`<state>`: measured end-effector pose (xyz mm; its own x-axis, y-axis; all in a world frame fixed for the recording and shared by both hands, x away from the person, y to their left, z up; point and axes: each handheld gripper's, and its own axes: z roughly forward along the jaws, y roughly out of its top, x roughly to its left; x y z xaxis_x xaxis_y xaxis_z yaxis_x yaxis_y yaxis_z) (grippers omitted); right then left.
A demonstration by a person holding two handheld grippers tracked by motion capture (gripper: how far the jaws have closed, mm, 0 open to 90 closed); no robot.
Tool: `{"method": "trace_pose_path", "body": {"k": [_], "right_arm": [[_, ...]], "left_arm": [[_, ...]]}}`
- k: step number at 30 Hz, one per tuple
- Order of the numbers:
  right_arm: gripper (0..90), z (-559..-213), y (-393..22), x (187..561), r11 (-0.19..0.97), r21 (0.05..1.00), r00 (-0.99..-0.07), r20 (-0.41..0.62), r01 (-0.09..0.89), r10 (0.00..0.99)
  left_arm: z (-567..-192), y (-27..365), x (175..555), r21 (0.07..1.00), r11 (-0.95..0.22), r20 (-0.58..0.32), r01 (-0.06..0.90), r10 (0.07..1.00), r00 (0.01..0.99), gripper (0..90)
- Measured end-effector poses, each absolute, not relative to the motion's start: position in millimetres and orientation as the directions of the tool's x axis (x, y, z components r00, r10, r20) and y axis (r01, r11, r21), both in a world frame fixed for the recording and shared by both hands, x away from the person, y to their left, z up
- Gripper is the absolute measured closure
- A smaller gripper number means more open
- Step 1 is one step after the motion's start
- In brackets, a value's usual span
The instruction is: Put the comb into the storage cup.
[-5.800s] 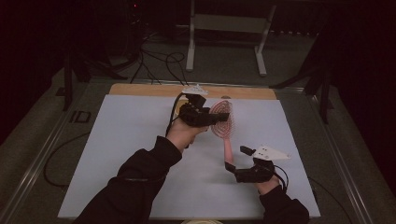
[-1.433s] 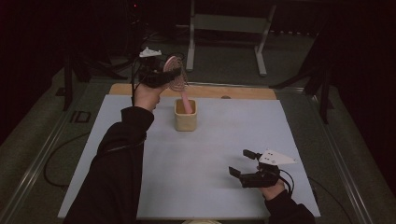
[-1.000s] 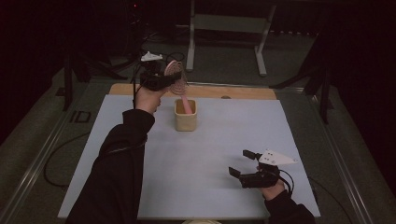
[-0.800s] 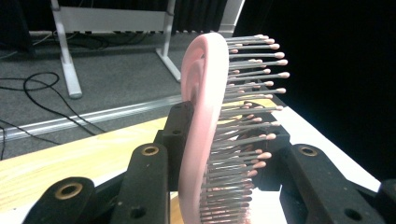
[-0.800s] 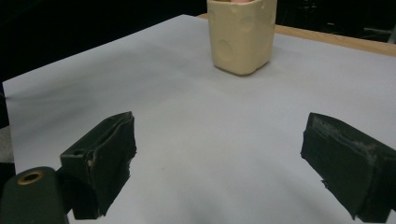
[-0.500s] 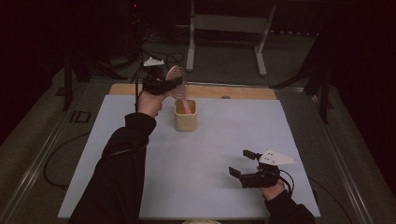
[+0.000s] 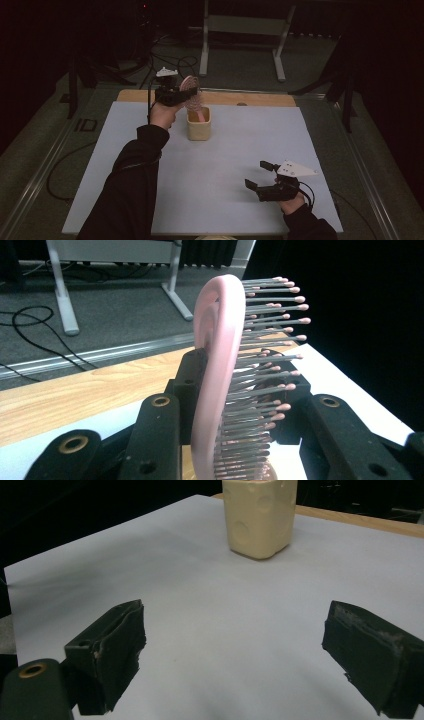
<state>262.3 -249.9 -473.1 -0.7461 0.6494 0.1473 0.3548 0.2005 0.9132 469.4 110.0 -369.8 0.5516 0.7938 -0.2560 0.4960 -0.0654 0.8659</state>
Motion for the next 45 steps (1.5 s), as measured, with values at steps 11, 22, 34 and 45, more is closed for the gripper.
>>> {"method": "trace_pose_path", "body": {"k": [11,22,34,45], "right_arm": [[9.8,-473,-250,263,0.198,0.913,-0.747,0.152,0.358,0.648],[9.9,-473,-250,263,0.198,0.912,-0.745,0.153,0.359,0.649],[9.9,-474,-251,263,0.198,0.912,-0.744,0.152,0.359,0.650],[9.9,-474,-250,263,0.201,0.912,-0.745,0.149,0.358,0.650]], "left_arm": [[-379,116,473,0.858,-0.048,-0.276,0.511,0.796,0.539,65.2],[-389,121,476,0.846,-0.032,-0.306,0.531,0.787,0.536,65.1],[-400,125,479,0.835,-0.024,-0.330,0.550,0.778,0.535,65.0],[-402,129,481,0.828,-0.012,-0.347,0.560,0.774,0.530,64.7]]}}
